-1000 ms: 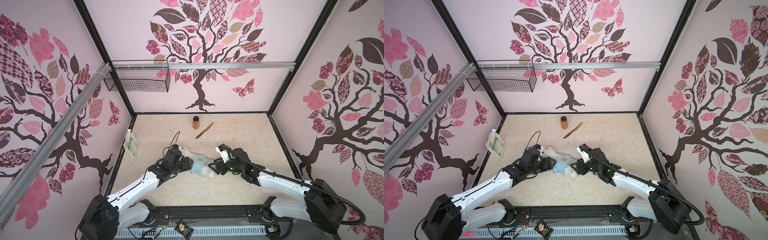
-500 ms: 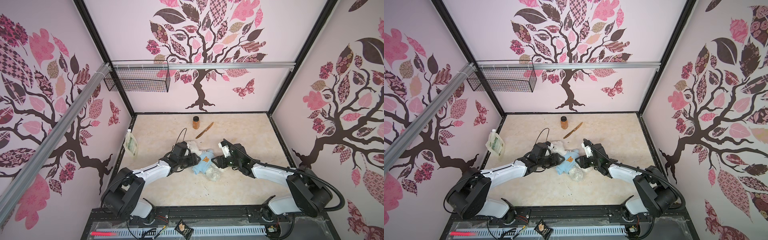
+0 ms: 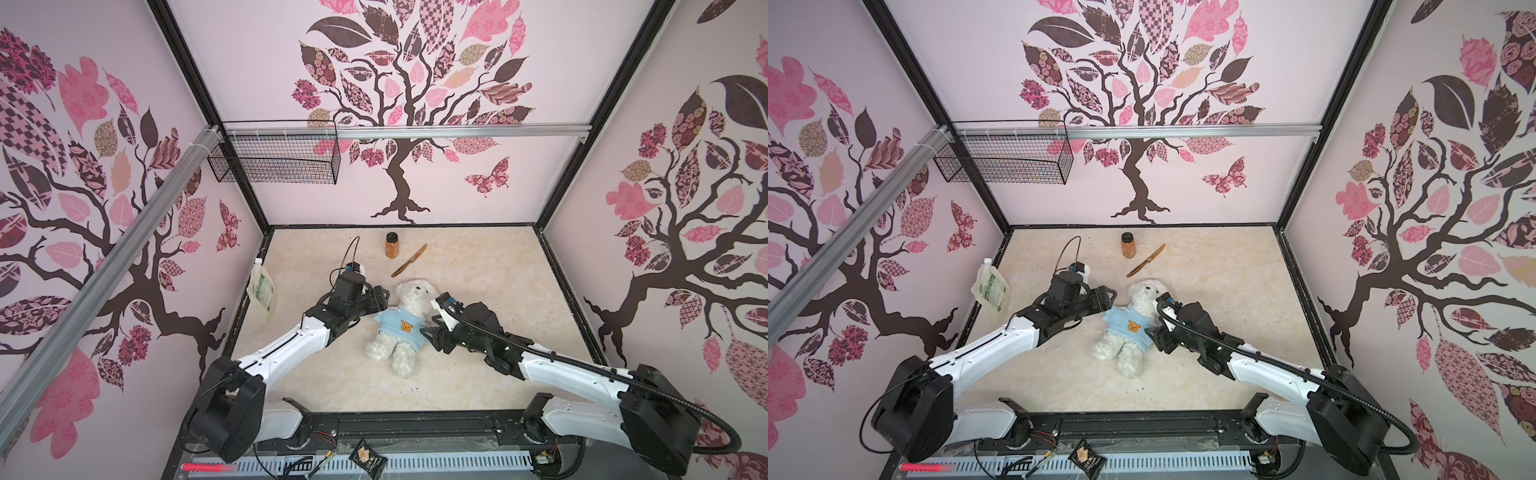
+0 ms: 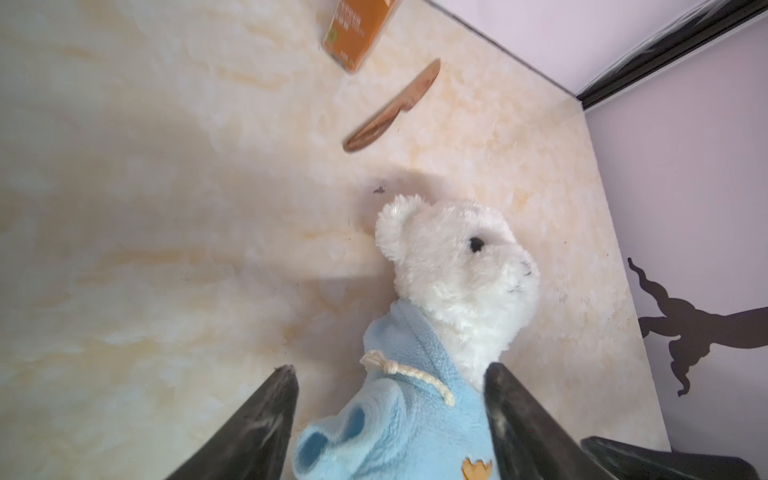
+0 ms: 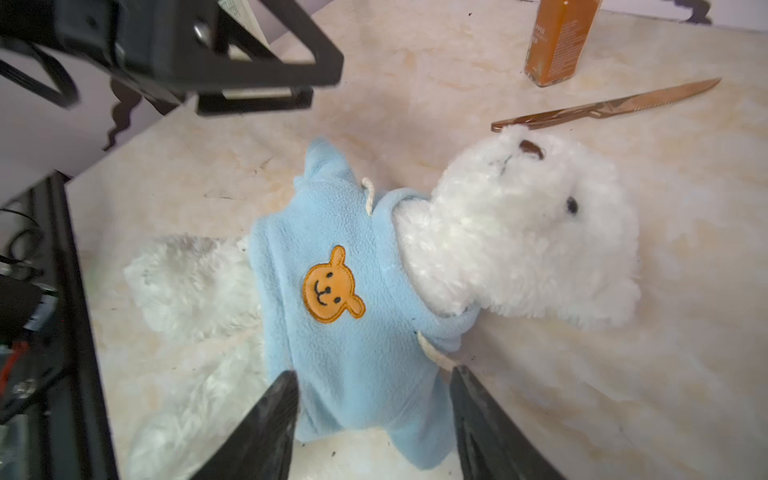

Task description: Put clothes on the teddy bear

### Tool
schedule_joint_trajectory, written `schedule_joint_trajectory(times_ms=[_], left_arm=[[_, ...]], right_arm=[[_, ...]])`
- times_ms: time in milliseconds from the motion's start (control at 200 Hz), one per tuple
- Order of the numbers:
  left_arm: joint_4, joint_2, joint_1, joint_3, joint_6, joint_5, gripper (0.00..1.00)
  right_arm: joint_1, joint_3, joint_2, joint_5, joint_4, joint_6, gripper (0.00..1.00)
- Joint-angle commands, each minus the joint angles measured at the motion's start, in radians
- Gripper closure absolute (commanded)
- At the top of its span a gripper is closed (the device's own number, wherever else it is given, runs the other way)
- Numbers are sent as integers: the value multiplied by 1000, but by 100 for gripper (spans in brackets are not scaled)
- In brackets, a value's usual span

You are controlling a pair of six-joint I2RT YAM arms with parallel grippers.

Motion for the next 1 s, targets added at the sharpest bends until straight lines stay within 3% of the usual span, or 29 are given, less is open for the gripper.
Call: schedule_joint_trajectory(times_ms=[0,175,525,580,705,870,995], left_arm=[[-87,-62,1,-22,51,-61,25],[-160,-164,2,-80,46,-50,25],[-186,-250,1,-161,8,1,25],[-188,-251,2,-166,4,11,25],[-169,-255,2,-185,33,103,25],[-157,-307,-5,-219,97,110,24],[-98,-339,-30,-239,139,123,22]], right_arm=[[93,77,63,195,-7,-196,35],[220,138,179,322,22,-299,33],[238,175,328,364,58,-365,41],[237,174,332,370,63,-363,47],[238,167,321,394,78,-334,72],[235,140,258,348,112,-271,90],[211,137,219,281,116,-193,98]])
